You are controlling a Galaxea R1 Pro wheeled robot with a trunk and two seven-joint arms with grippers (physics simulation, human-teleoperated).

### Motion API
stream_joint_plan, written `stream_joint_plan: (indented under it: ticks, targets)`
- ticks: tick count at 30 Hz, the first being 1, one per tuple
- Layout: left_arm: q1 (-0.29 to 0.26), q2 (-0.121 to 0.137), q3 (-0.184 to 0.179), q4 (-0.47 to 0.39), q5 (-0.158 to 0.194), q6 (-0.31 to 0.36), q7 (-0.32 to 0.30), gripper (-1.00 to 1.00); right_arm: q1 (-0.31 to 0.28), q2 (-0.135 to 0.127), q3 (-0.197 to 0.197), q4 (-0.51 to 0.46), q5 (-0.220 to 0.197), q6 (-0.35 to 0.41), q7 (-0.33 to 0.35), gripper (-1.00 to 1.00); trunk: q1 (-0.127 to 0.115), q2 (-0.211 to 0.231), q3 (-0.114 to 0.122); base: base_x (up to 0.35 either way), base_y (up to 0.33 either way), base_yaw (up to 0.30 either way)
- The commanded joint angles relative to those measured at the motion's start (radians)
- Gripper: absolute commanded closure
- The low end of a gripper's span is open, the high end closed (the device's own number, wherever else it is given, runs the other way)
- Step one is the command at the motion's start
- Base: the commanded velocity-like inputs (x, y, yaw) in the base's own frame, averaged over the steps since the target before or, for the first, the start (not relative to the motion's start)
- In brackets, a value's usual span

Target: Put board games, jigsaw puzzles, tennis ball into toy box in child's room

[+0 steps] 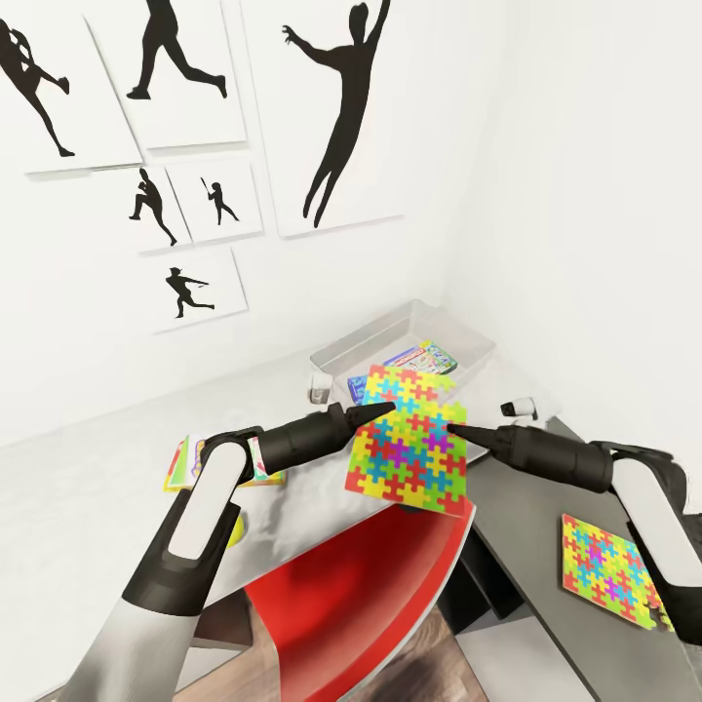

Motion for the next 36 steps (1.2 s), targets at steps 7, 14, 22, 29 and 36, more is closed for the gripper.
stream_joint_plan:
  ticks: [7, 14, 22, 29, 36]
  targets:
    - [-0.001, -0.002, 0.0, 0.0, -0.006, -0.008, -0.007, 1.0, -0.01, 0.022, 0.007, 0.001, 0.002, 0.004, -0.047, -1.0, 0.001, -0.002, -0.002, 0.0, 0.0, 0.0]
    - [0.0, -0.002, 0.0, 0.0, -0.005, -0.01, -0.007, 1.0, -0.012, 0.028, 0.014, 0.001, 0.001, 0.004, -0.058, -1.0, 0.001, -0.002, -0.002, 0.0, 0.0, 0.0]
    - [-0.001, -0.002, 0.0, 0.0, -0.004, -0.011, -0.007, 1.0, -0.012, 0.038, 0.03, 0.002, 0.002, 0.004, -0.062, -1.0, 0.001, -0.002, -0.002, 0.0, 0.0, 0.0]
    - [-0.001, -0.002, 0.0, 0.0, -0.004, -0.011, -0.007, 1.0, -0.012, 0.054, 0.035, 0.002, 0.004, 0.004, -0.064, 1.0, 0.001, -0.002, -0.002, 0.0, 0.0, 0.0]
    - [-0.001, -0.002, 0.0, 0.0, -0.005, -0.011, -0.007, 1.0, -0.013, 0.057, 0.035, 0.002, 0.004, 0.004, -0.064, 1.0, 0.001, -0.002, -0.002, 0.0, 0.0, 0.0]
